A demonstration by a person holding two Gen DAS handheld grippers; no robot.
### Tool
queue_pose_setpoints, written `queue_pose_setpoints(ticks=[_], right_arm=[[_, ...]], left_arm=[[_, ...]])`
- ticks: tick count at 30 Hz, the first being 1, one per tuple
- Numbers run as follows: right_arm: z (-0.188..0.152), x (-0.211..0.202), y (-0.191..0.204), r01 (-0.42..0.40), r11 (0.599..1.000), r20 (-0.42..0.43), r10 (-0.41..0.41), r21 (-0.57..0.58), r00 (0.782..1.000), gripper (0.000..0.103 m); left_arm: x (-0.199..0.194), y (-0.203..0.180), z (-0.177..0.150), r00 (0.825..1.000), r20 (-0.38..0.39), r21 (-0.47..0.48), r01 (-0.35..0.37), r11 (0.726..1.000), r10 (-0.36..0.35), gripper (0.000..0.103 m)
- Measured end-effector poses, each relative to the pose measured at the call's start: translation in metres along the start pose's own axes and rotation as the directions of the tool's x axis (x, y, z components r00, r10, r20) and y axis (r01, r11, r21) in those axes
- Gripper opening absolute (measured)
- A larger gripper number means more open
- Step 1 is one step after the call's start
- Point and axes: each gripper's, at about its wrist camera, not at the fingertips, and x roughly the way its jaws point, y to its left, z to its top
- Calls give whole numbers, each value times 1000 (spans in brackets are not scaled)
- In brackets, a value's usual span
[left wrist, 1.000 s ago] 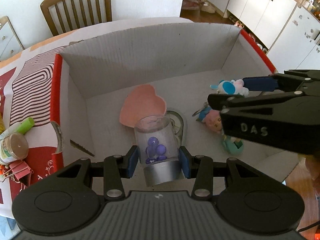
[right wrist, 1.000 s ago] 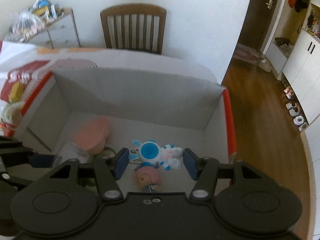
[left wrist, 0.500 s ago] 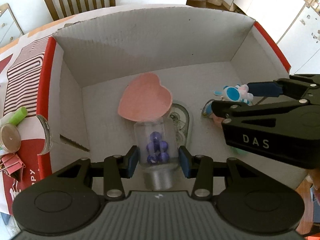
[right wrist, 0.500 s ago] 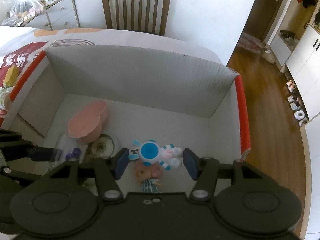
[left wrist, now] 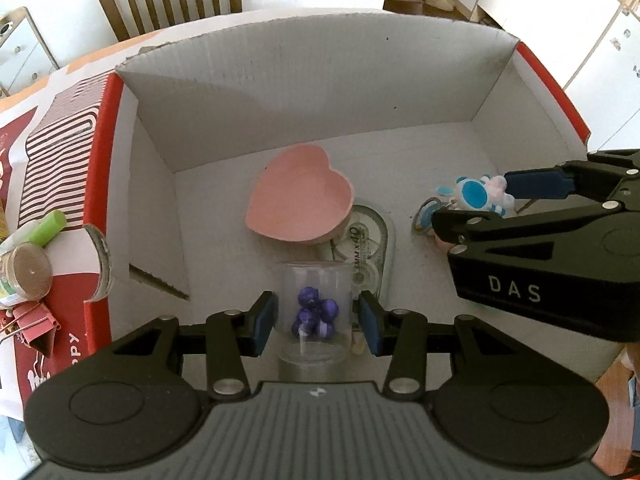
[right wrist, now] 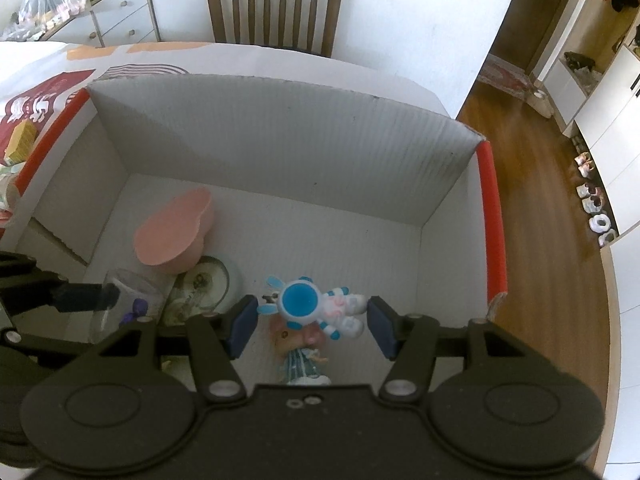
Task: Organize rigid objects
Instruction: 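Lift both tools out of the box and return toward the remaining items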
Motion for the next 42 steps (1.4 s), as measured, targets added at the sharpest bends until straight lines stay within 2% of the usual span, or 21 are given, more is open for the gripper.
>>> queue_pose_setpoints(ticks=[3, 9, 22, 31, 39, 40, 42], right_arm=[[-2, -5, 0, -4, 1000, 13, 4, 3, 1000, 62], [-3, -17, 1, -9, 1000, 37, 8, 5, 999, 63], [-17, -66, -4, -43, 999, 121, 41, 20, 992, 72], [-26, -106, 0, -99, 994, 193, 89, 42, 977, 74], [-35, -135, 12, -119, 992, 254, 102, 50, 962, 82], [-36, -138, 15, -121, 991, 260, 103, 53, 960, 83], [-38, -145, 21, -120, 991, 277, 99, 58, 956, 85]], left_arm=[[-7, 1, -1, 1000, 16, -4, 2, 1000, -2, 54], [-24, -2, -6, 998, 52, -10, 23, 1000, -23, 60], [-79, 3, -22, 986, 158, -3, 47, 999, -46, 60], [-125, 14, -42, 964, 252, 2, 84, 996, -82, 60], [-153, 30, -57, 942, 314, 19, 118, 993, -118, 61], [-156, 32, -60, 939, 322, 26, 120, 992, -122, 61], [-163, 38, -64, 932, 339, 39, 125, 991, -131, 70]])
